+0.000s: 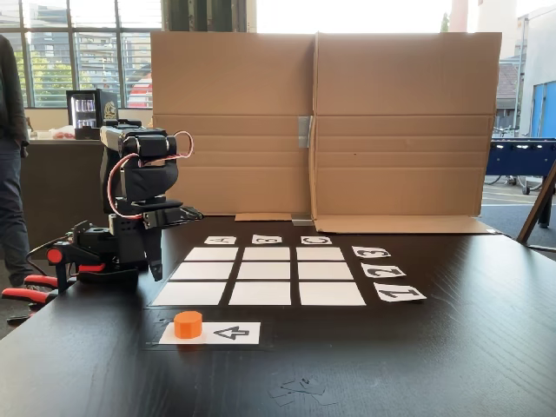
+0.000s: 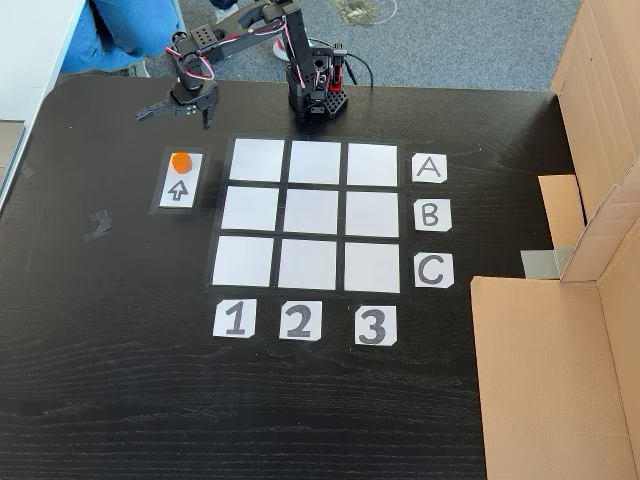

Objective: Pick up the round, orange token and place it in the grid on square B1.

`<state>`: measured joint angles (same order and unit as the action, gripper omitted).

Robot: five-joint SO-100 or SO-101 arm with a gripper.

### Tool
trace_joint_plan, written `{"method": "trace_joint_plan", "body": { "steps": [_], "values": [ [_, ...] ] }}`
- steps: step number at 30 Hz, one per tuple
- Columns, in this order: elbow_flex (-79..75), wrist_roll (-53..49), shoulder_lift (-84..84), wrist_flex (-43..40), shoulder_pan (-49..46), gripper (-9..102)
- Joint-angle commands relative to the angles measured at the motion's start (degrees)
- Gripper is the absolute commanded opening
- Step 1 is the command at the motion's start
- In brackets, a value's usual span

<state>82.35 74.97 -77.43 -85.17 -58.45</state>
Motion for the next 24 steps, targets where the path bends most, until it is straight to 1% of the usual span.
{"method": "trace_joint_plan", "body": {
  "steps": [1, 6, 24],
  "values": [
    [-4.0, -0.5, 1.9, 1.0, -1.2, 95],
    [-5.0, -1.3, 5.2, 3.9, -2.3, 95],
    [-11.3, -5.0, 12.6, 4.2, 1.9, 95]
  ]
}}
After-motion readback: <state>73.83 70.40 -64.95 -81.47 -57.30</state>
